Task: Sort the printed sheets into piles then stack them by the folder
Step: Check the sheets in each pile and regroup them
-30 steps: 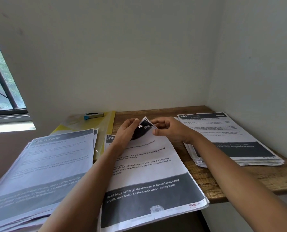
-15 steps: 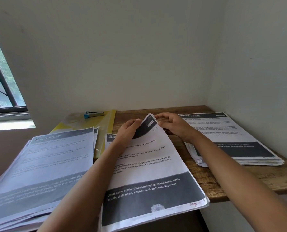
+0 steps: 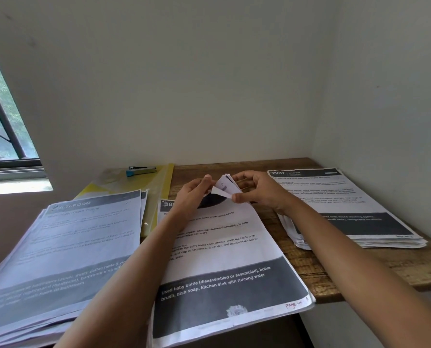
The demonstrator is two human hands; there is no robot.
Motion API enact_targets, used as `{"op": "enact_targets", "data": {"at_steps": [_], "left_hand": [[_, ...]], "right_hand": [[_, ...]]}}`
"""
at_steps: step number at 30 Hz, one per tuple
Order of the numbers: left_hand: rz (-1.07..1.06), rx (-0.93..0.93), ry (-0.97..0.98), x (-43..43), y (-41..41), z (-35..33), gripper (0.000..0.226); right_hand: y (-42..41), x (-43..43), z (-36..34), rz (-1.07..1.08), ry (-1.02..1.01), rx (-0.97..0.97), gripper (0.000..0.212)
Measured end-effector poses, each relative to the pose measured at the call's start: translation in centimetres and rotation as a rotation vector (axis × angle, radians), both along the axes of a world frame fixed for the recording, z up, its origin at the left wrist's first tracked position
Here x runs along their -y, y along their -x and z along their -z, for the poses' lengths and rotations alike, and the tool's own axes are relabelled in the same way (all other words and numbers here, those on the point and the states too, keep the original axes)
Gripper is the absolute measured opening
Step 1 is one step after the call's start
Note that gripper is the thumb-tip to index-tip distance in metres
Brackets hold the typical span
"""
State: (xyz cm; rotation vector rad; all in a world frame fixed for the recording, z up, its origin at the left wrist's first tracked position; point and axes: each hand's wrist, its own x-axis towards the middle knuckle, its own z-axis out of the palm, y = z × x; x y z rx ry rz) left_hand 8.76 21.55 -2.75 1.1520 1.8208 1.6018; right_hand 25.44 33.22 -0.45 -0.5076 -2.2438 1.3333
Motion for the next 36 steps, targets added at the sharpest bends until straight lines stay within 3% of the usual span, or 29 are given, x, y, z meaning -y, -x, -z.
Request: {"op": "enact_targets", "data": {"at_steps": [5,18,29,36], "left_hand": [[-0.027,0.001,-0.001,-0.4,0.0,0.3,0.039],[-0.117,0.030,0.049,-1.0,-0.9,-0.2,0.043],[-0.097,0.114,0.068,-1.1,-0.7,-0.1,0.019],[-0.065,0.141,0.037,-1.1,-0.7,-0.1,0.010]], "right_hand": [[0.1,0.0,0.2,-0.007,-0.016,0.002,0.051],[0.3,0.6,0.3,-0.044,-0.082,0.011,0.046],[0.1,0.2,0.2,-0.065,0.022,-0.009,0.046],[0.5,0.1,0.5,0.040,-0.009,-0.024,0.025]]}}
